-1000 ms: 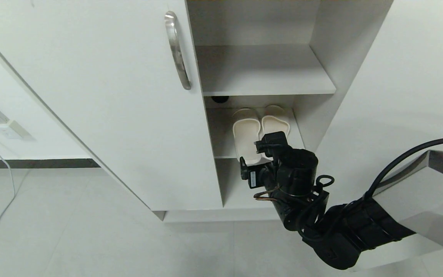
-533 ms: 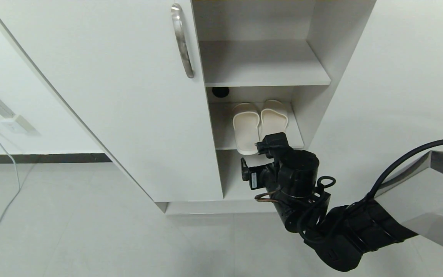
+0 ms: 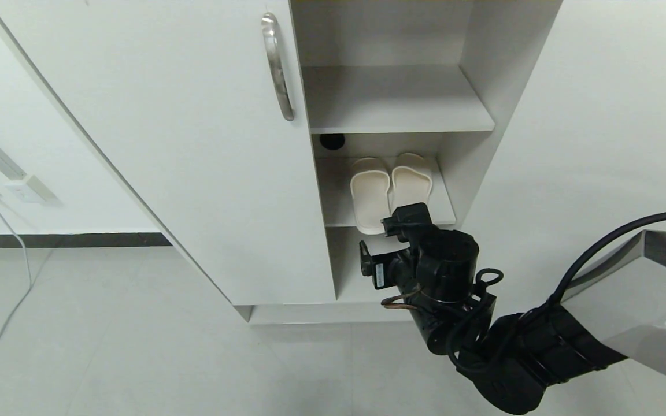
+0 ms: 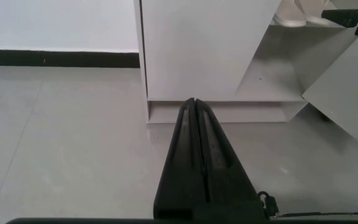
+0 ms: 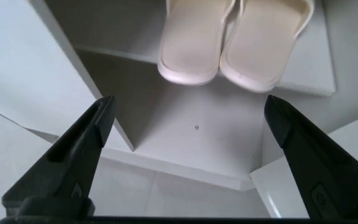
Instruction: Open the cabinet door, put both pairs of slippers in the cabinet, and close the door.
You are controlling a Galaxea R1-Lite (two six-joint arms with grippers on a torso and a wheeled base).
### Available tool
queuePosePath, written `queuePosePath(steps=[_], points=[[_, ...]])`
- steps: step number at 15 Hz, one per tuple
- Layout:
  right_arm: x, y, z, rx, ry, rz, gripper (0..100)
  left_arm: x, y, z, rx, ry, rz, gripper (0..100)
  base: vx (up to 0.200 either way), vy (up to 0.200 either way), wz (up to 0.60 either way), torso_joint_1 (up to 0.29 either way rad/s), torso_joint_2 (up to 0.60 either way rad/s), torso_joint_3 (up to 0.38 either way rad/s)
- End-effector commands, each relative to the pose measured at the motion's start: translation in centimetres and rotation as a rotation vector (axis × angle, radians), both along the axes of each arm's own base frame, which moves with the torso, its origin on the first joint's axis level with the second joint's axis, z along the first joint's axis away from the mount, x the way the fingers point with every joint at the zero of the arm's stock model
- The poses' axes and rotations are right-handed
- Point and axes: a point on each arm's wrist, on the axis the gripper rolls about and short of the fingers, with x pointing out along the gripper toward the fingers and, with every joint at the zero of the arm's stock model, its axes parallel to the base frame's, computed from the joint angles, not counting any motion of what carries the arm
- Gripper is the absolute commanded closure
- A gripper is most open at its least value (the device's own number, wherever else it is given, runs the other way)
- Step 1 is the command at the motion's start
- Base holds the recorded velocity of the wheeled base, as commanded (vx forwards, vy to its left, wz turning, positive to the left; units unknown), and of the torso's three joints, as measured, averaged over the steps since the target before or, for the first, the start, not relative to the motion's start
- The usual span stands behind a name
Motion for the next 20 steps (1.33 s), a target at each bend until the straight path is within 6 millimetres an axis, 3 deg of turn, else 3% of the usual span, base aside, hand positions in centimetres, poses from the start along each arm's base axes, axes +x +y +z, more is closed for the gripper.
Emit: queuePosePath(steps=[1,13,20], points=[[-0.01,-0.01,-0.05,-0.002,0.001,0.0,0,0.01,0.0,-0.01,-0.001,0.002,0.0,100,0.0,0.0,0.0,0.002,0.01,0.173],[-0.1,0.07,0.21,0.015,-0.017,0.003,0,0.01,0.0,0.01,-0.001,0.0,0.0,100,0.0,0.0,0.0,0.002,0.0,0.201],[-0.12,0.05,-0.08,0.007,-0.01,0.005,0,0.01,0.0,0.01,-0.004,0.001,0.001,100,0.0,0.0,0.0,0.002,0.0,0.024]])
